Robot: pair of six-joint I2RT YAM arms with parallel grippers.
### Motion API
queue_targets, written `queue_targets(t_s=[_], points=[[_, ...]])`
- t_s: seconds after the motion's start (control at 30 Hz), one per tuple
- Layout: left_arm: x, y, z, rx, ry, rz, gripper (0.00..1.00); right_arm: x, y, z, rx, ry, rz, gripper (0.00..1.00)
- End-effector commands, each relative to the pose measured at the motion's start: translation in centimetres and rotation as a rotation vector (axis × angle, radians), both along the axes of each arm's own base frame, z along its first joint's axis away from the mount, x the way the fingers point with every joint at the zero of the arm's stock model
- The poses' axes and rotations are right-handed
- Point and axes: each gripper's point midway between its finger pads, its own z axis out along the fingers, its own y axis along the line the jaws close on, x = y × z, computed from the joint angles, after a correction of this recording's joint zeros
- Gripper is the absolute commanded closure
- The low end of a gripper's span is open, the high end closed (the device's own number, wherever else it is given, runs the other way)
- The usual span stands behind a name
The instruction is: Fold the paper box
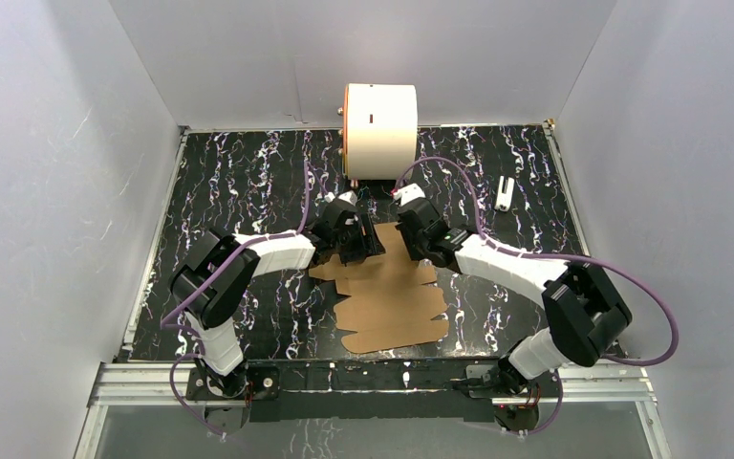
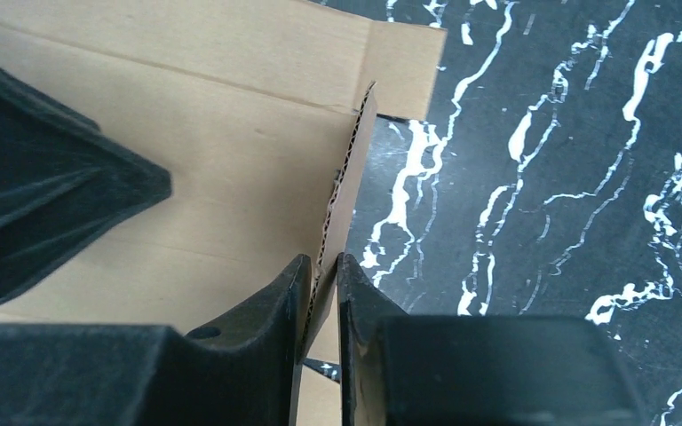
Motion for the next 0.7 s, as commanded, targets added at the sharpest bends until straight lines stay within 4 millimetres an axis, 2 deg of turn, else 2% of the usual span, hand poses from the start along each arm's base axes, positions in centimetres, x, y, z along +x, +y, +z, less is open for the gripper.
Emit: queue_targets(t_s=[0.0, 0.27, 0.43, 0.57, 0.67], points=[[-2.4, 1.6, -3.3, 0.068, 0.100, 0.008, 0.44, 0.2, 2.7, 1.3, 0.042, -0.024, 0.024, 0.73], [-2.5, 1.8, -3.4, 0.058, 0.096, 0.021, 0.44, -0.6, 5.9, 0.4, 0.035, -0.007, 0.078, 0.67], [-2.6, 2.0, -3.3, 0.053, 0.086, 0.030, 0.44, -0.7, 6.5, -0.3, 0.007, -0.003, 0.078, 0.67], [-2.6, 2.1, -2.6, 0.048, 0.077, 0.031, 0.44, -0.5, 6.0, 0.6, -0.004, -0.029, 0.057, 0.67], [-2.2, 2.1, -1.5, 0.047, 0.052, 0.034, 0.44, -0.3, 5.4, 2.6, 0.007, -0.077, 0.045, 0.65]])
